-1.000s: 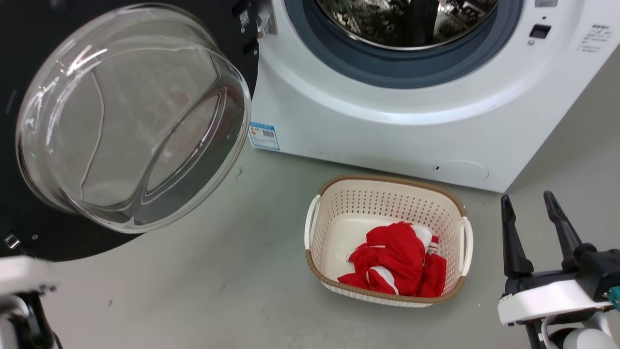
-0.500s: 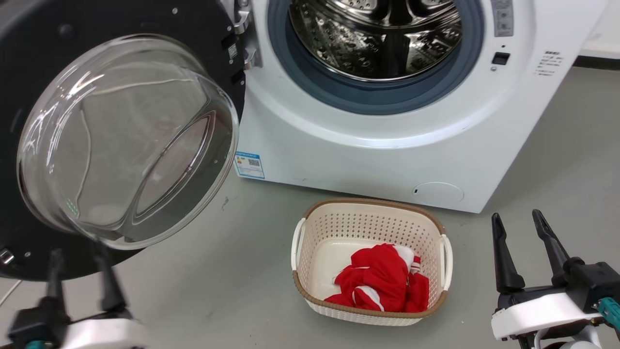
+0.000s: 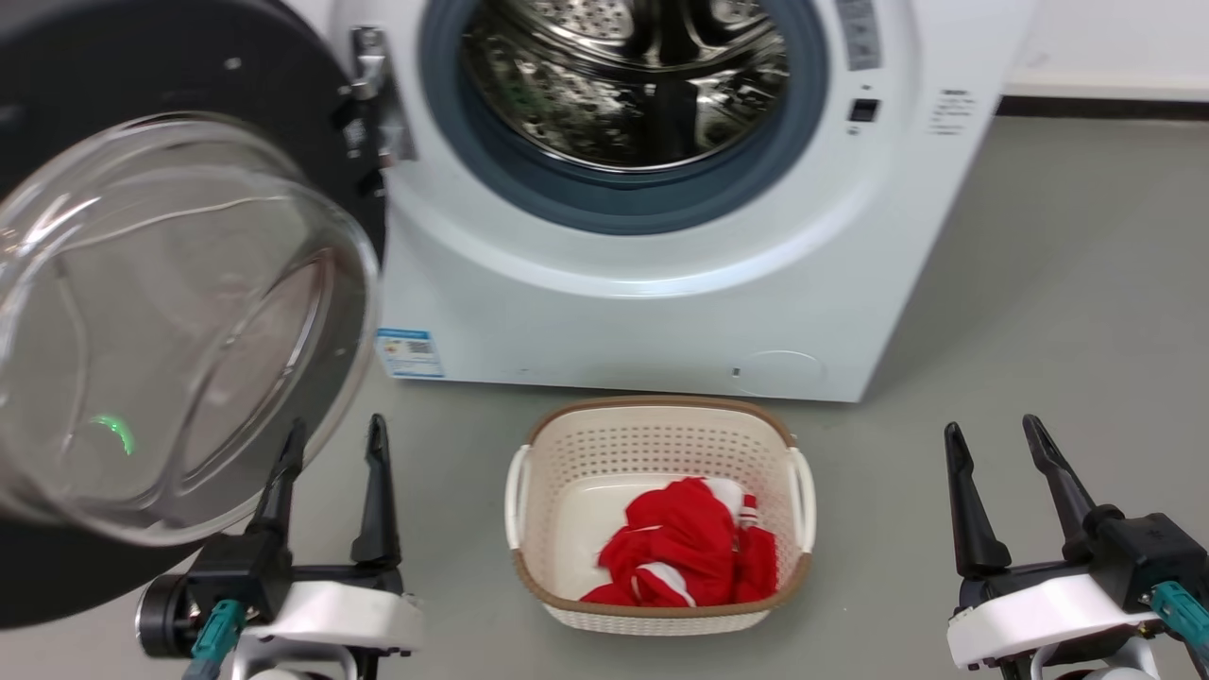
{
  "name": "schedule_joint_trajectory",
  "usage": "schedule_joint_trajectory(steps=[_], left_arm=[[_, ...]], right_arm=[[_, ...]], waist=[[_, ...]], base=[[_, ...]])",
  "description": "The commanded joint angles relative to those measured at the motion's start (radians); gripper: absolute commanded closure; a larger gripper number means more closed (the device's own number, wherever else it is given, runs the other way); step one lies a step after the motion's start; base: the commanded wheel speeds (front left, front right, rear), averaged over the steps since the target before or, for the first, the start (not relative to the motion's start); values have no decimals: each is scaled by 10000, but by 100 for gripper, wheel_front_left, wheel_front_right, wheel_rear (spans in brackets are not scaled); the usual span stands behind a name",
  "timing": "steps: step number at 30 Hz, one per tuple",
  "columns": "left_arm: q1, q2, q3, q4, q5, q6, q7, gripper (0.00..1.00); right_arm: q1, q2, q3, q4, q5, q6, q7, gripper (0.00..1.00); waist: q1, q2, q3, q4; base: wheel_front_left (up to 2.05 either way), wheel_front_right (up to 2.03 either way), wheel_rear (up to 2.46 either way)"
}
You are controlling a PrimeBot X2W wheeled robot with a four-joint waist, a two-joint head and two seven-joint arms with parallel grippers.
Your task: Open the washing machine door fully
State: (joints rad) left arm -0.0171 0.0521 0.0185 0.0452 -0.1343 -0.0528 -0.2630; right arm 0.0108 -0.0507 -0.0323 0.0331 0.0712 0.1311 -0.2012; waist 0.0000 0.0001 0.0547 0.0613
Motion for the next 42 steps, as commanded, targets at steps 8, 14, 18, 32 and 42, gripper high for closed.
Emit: schedule_joint_trajectory(steps=[8,14,18,32,42], left_arm=[[-232,-8,-257,247,95,118,-22,0],[8,-12,-234,186,197,230,-22,0],[136,-15,-267,159,208,263,-22,0],[193,-19,-324,159,232,311,-22,0],[141,-15,-354,306,152,270,8,100]], right_arm=[[-77,14,122,78,51,-7,-135,0],[-83,14,191,124,68,-7,-184,0],[-129,14,209,146,79,-7,-205,0],[-159,14,266,211,175,-7,-225,0],[-43,0,262,356,193,0,-181,100]], waist=[[0,-1,34,-1076],[0,-1,-9,-1173],[0,-1,-18,-1138],[0,-1,-20,-968],[0,-1,-66,-935]], base=[[0,0,0],[0,0,0],[0,0,0],[0,0,0],[0,0,0]])
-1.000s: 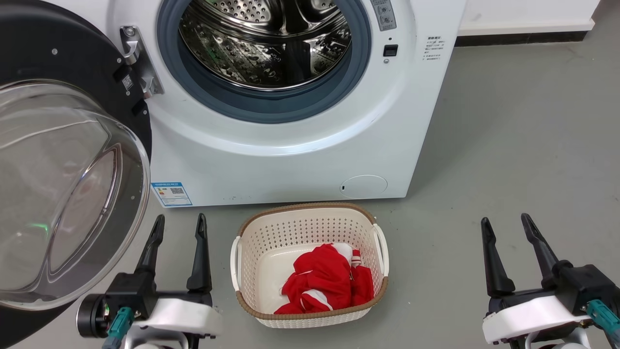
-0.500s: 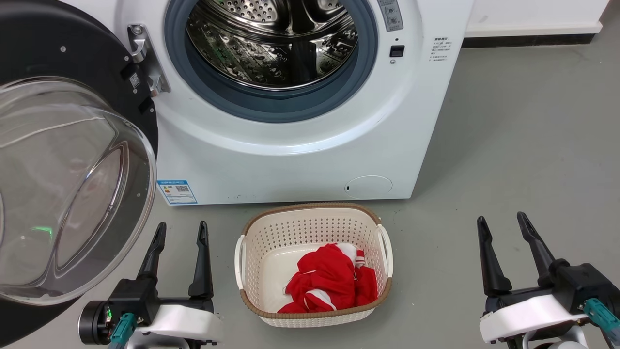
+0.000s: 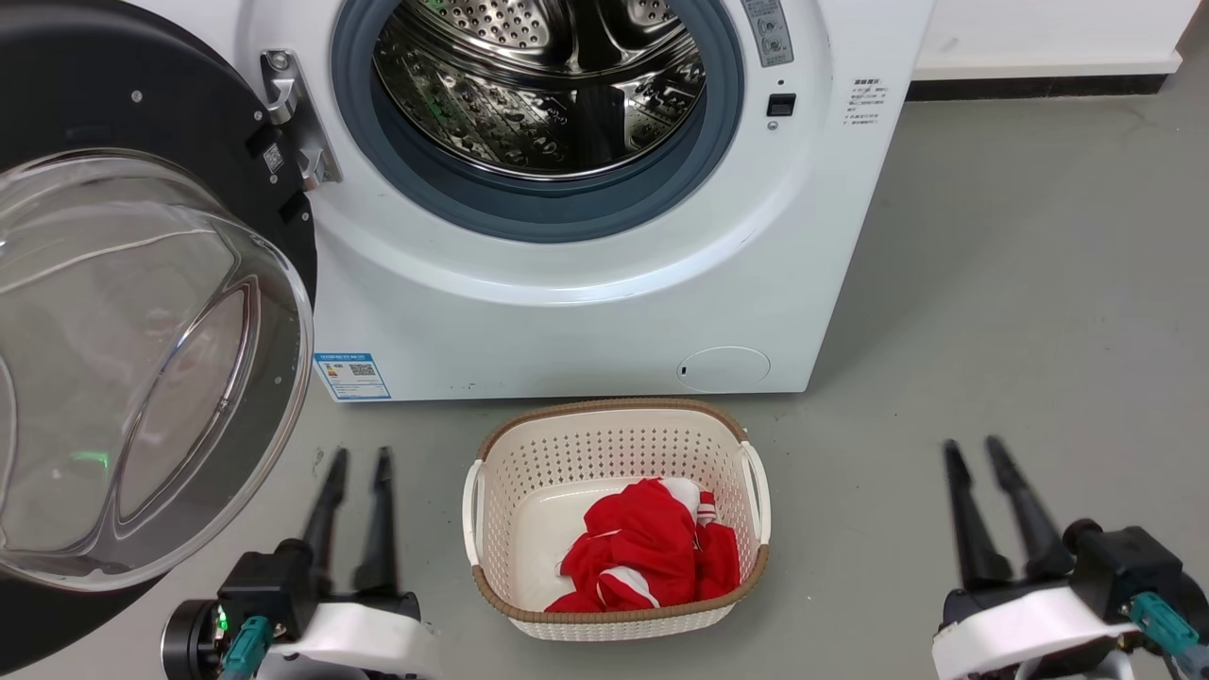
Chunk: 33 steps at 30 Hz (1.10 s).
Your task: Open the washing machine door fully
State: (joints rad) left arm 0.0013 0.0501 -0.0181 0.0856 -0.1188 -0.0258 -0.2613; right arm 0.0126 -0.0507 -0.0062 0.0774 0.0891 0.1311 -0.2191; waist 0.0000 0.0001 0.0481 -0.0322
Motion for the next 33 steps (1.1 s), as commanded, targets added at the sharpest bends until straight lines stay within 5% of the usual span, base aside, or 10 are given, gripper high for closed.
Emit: schedule_joint_trajectory(steps=[1,33], left_arm=[[-88,4,54,-45,-144,-16,44,100],[-503,5,537,561,-5907,-423,1482,100]], right_arm=[[-30,0,35,-105,157,0,-8,100],[-530,-273,-72,568,6338,-2,1029,100]], waist=[[0,-1,-3,1],[0,-1,-118,85]], base=[[0,0,0],[0,0,0]])
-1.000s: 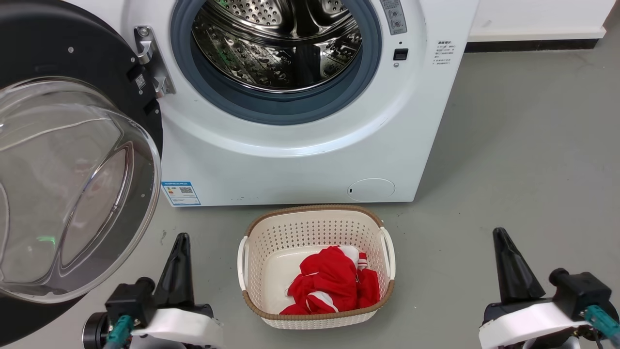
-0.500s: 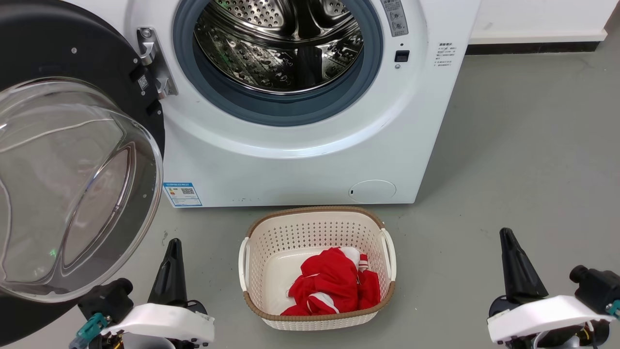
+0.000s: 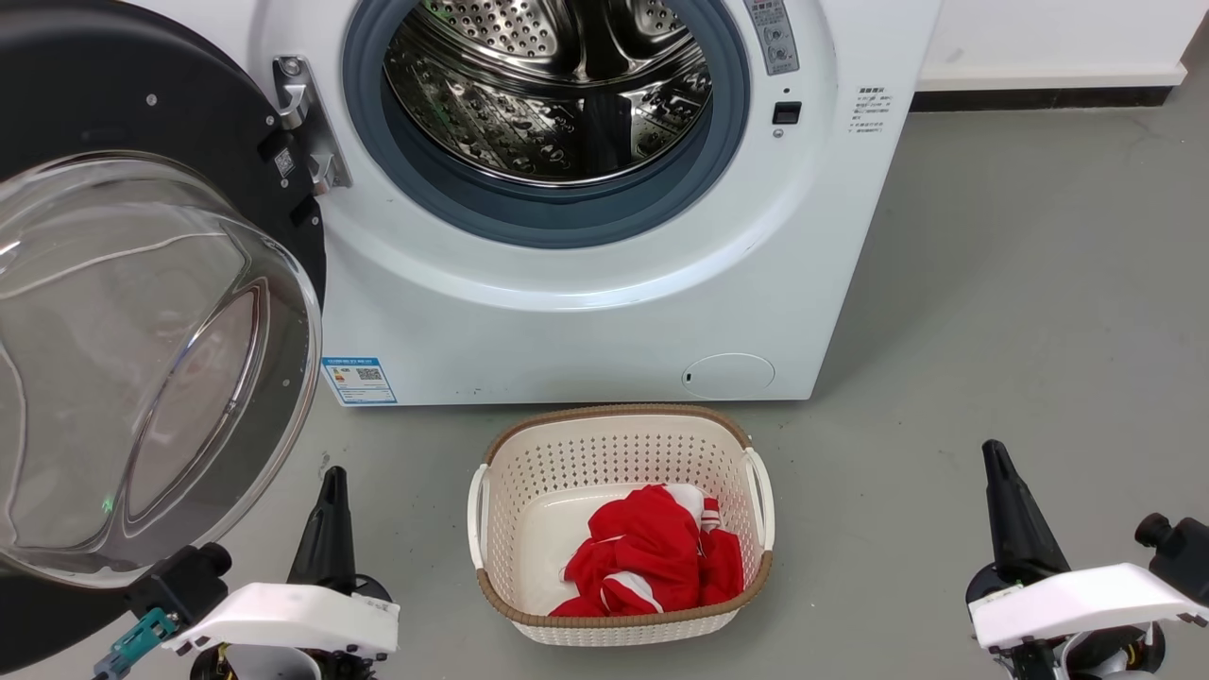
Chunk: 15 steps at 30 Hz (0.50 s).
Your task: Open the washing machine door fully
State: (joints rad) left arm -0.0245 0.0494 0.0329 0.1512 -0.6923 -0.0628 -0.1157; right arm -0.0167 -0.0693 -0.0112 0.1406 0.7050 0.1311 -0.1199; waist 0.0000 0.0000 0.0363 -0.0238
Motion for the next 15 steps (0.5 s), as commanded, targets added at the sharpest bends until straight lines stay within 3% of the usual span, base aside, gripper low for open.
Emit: schedule_joint_trajectory(steps=[1,15], left_arm=[[-258,13,40,-78,-321,-63,69,100],[-399,14,215,140,-2215,-202,542,100]], right_arm=[[-250,-91,-27,-48,334,-2,64,100],[-392,-127,-117,168,2310,-2,450,100]], waist=[[0,0,-4,3],[0,0,-54,39]], base=[[0,0,0],[0,0,0]])
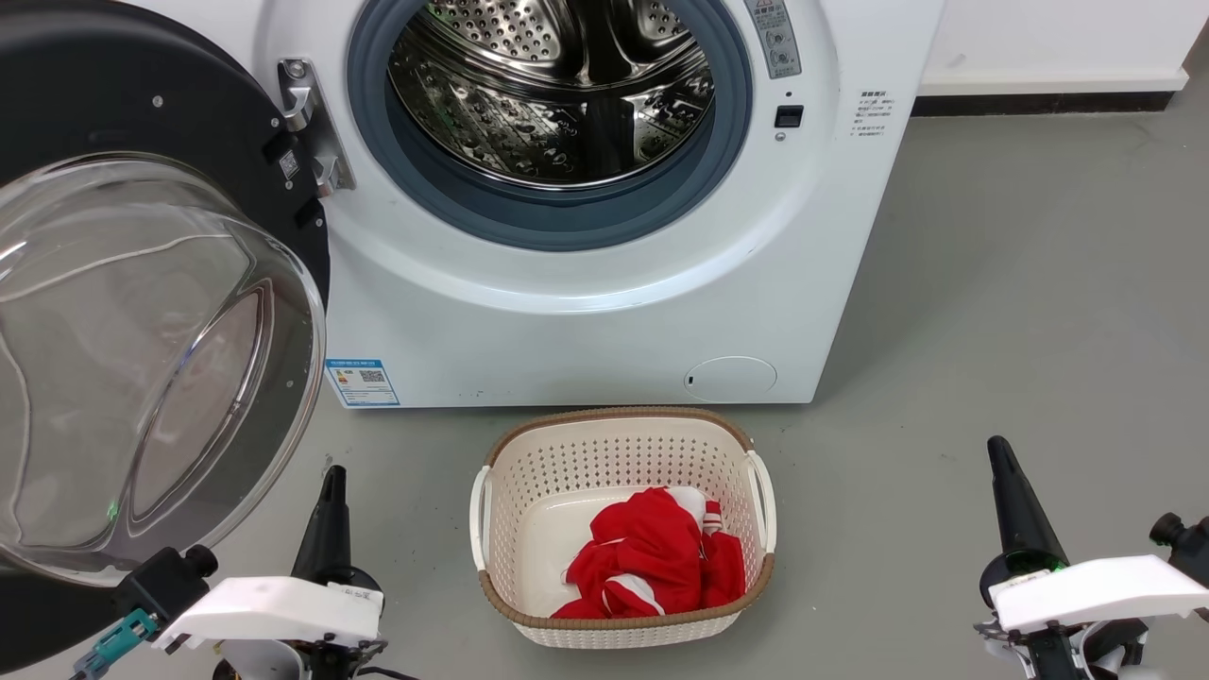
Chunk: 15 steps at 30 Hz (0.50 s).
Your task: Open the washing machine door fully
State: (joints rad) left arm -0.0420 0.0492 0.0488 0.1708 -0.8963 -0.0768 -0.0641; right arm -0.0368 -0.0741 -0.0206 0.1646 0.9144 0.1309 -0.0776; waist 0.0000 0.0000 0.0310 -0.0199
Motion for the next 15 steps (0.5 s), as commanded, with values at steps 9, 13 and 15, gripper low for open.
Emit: schedule_joint_trajectory(steps=[9,13,15], left_arm=[[-318,16,147,63,-1263,-140,305,100],[-352,16,185,117,-1712,-173,428,100],[-373,16,204,142,-1937,-194,475,100]], right_arm=[[-291,-89,-93,60,1327,0,259,100],[-327,-90,-122,114,1789,-1,360,100],[-345,-91,-137,139,2021,-1,415,100]], waist=[[0,0,-33,24],[0,0,-48,34],[0,0,-55,40]], base=[[0,0,0],[0,0,0],[0,0,0]])
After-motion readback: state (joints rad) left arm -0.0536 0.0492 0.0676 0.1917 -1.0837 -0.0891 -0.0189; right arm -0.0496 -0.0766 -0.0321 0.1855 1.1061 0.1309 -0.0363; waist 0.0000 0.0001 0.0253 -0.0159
